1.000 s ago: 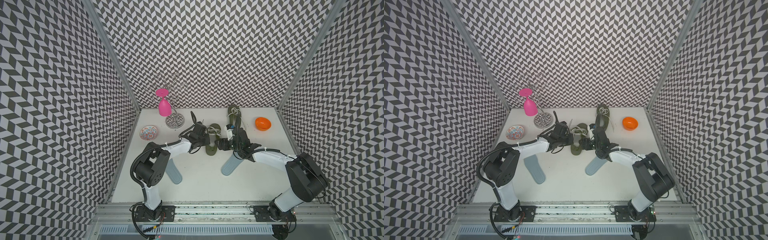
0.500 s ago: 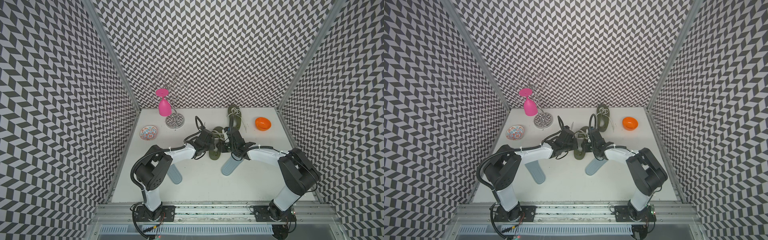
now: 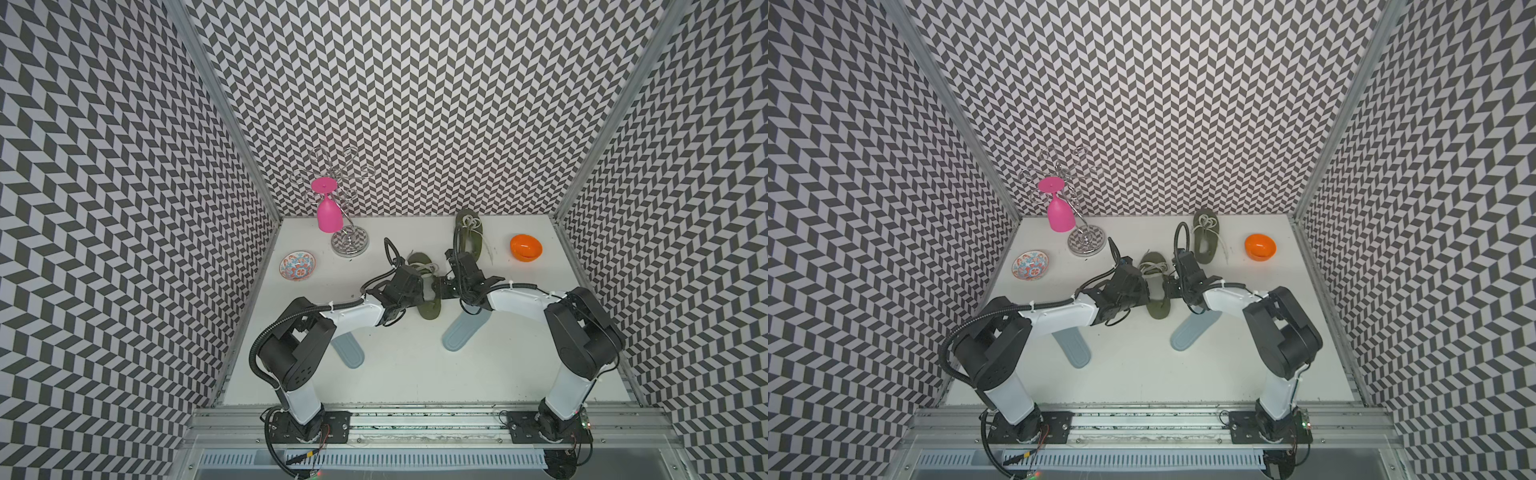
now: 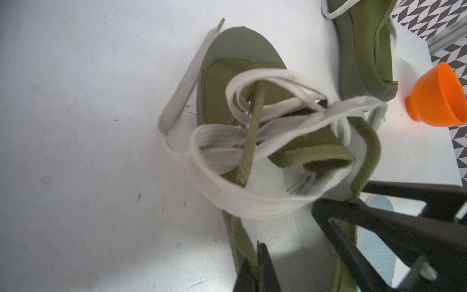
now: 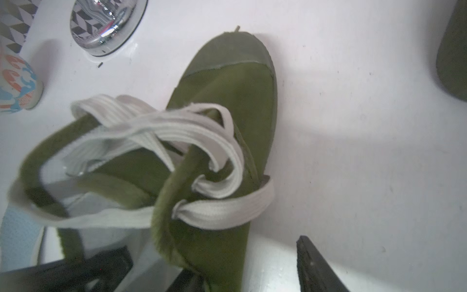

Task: Insert the insole into the shoe
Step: Adjust the shoe at the center of the board.

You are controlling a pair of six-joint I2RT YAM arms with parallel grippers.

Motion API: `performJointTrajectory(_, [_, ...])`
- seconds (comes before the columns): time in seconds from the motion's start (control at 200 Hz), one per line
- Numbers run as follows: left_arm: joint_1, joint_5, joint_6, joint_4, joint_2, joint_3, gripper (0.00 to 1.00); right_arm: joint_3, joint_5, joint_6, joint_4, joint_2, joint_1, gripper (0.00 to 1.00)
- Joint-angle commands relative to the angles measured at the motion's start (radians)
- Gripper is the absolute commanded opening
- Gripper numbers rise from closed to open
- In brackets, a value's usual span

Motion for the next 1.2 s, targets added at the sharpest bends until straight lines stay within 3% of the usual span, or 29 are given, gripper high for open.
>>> performJointTrajectory(0.0, [-0.006,-0.004,0.017,0.017,0.003,0.011,0.09,0.048,0.030,-0.017,0.032,0.034,0.007,0.53])
performJointTrajectory(0.3, [0.030,-0.019,0.037,-0.024,0.009,0.031,0.28,0.067,0.014,-0.054,0.048,0.078,0.008,0.22])
performJointTrajectory(0.446, [0.071,0.007,0.063,-0.032,0.024,0.047,0.18,0.042,-0.003,-0.050,0.065,0.066,0.008,0.21])
performJointTrajectory(0.576, [0.107,0.058,0.084,-0.015,0.001,0.019,0.00,0.017,0.007,-0.039,0.073,0.052,-0.009,0.20])
performJointTrajectory(0.721, [0.162,0.176,0.095,0.072,-0.055,-0.113,0.00,-0.058,-0.118,-0.035,0.138,0.047,-0.097,0.17])
performJointTrajectory(0.836, [0.178,0.216,0.074,0.110,-0.066,-0.180,0.00,-0.054,-0.188,-0.071,0.150,0.067,-0.109,0.15])
performJointTrajectory(0.986, [0.174,0.206,0.025,0.132,-0.090,-0.228,0.00,-0.052,-0.253,-0.062,0.182,0.082,-0.120,0.14])
performJointTrajectory(1.082, [0.141,0.162,0.060,0.096,-0.085,-0.192,0.00,-0.038,-0.296,-0.079,0.184,0.080,-0.102,0.14])
performJointTrajectory(1.192, [0.101,0.094,0.132,0.018,-0.065,-0.108,0.19,-0.003,-0.283,-0.117,0.148,0.064,-0.063,0.15])
